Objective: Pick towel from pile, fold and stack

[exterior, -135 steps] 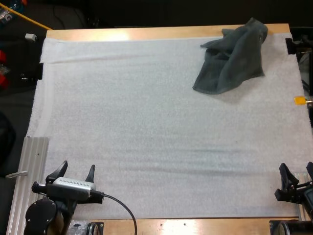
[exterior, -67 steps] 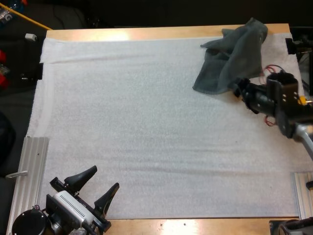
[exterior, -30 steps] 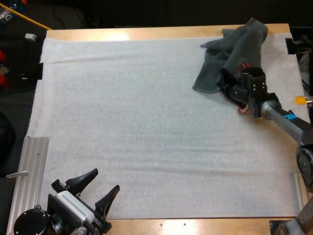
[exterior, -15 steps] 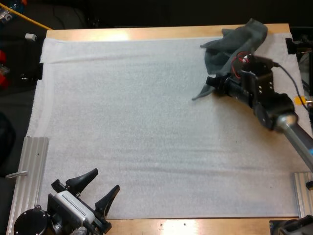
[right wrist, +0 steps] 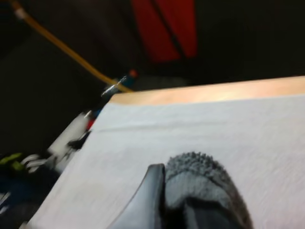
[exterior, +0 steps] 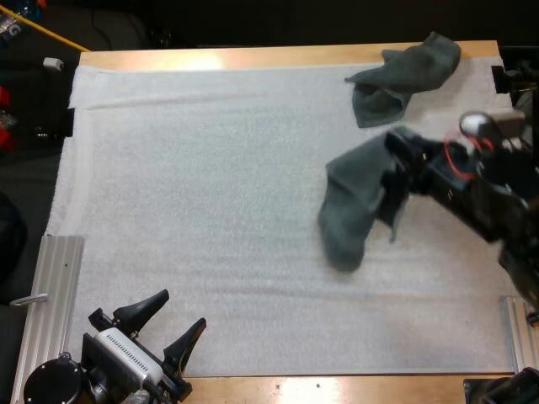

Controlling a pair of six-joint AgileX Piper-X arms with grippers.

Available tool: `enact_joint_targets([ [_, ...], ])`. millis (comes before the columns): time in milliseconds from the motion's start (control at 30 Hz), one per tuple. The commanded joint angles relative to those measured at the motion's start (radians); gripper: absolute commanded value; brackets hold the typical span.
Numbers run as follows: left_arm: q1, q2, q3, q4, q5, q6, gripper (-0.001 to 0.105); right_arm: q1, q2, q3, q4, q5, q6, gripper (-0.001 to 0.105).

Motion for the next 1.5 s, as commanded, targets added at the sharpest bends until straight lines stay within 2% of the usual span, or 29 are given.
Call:
enact_joint_targets([
  [0, -0.006, 0.002, -0.004, -0.011, 0.011, -0.009, 0.063, 0.02, -0.031, -0.01, 0.055, -0.002, -0.01, 0.0],
  [133, -0.006, 0.002, -0.004, -0.011, 0.011, -0.009, 0.063, 0.1, -0.109, -0.01, 0.224, -0.002, 0.013, 0.0],
  [333, -0.006, 0.002, -0.004, -0.011, 0.011, -0.009, 0.063, 0.21, -0.125, -0.01, 0.465, 0.006, 0.016, 0.0],
  [467, -0.006, 0.002, -0.004, -0.011, 0.011, -0.009, 0.063, 0.253, -0.081, -0.01, 0.491, 0.006, 0.017, 0.0],
  [667, -0.006, 0.002, -0.004, -0.011, 0.011, -0.009, 0.063, 0.257, 0.121, -0.01, 0.391, 0.003, 0.011, 0.0],
  [800, -0.006, 0.002, -0.004, -0.011, 0.011, -0.009, 0.063, 0.257, 0.268, -0.013, 0.187, -0.021, 0.016, 0.0],
  [933, -0.006, 0.002, -0.004, -0.011, 0.011, -0.009, 0.063, 0.257, 0.402, -0.054, 0.01, -0.021, 0.071, 0.0],
  [1167, -0.006, 0.002, -0.004, -0.011, 0.011, -0.009, 0.063, 0.257, 0.552, -0.161, -0.081, -0.058, 0.079, 0.002],
  [1267, -0.006, 0.002, -0.004, -0.011, 0.011, -0.009, 0.063, 0.254, 0.585, -0.179, -0.081, -0.029, 0.081, 0.021],
  [1333, -0.006, 0.002, -0.004, -0.011, 0.011, -0.009, 0.063, 0.254, 0.59, -0.179, -0.083, 0.011, 0.081, 0.046],
  [1433, -0.006, 0.002, -0.004, -0.011, 0.011, -0.009, 0.063, 0.254, 0.58, -0.179, -0.068, 0.017, 0.075, 0.075],
  [1467, -0.006, 0.002, -0.004, -0.011, 0.011, -0.009, 0.063, 0.254, 0.575, -0.179, -0.062, 0.017, 0.072, 0.077],
])
